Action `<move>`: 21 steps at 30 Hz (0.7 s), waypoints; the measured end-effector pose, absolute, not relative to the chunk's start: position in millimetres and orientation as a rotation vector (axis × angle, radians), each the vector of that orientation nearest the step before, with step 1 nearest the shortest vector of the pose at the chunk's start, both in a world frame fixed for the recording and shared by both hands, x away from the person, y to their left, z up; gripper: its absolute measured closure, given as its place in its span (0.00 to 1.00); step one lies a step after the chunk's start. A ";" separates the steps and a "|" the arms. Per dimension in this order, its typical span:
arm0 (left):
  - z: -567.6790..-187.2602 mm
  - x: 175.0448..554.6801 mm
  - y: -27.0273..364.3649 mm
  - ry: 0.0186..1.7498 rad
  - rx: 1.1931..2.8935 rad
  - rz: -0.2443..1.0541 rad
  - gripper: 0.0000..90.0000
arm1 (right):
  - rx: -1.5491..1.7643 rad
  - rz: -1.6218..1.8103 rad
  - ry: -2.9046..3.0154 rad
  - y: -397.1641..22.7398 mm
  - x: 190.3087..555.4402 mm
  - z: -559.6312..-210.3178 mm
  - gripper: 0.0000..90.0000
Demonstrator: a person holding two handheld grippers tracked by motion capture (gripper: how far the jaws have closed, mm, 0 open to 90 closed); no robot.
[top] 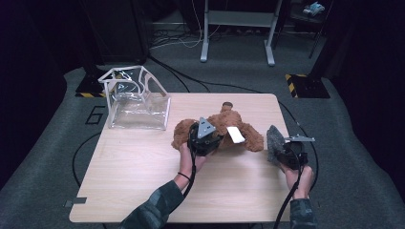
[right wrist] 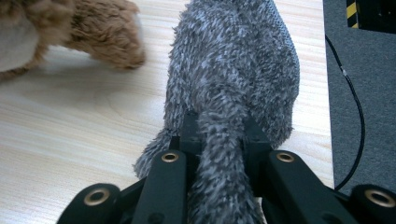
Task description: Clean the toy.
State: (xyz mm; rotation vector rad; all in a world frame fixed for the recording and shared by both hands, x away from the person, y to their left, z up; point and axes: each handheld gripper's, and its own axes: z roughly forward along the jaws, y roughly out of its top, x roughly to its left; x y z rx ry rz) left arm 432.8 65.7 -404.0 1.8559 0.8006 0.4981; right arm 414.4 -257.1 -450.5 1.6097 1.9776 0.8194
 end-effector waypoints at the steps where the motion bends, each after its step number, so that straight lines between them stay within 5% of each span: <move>1: -407.4 438.7 66.5 0.813 1.864 0.482 0.81 | 1.609 0.822 1.979 -257.1 414.5 -450.6 0.85; 10: -423.7 481.1 75.6 0.899 1.949 0.477 0.75 | 1.618 0.817 2.001 -252.7 416.9 -454.3 0.84; 21: -433.2 492.2 78.0 0.966 1.996 0.580 0.37 | 1.627 0.818 2.003 -253.0 416.0 -457.1 0.84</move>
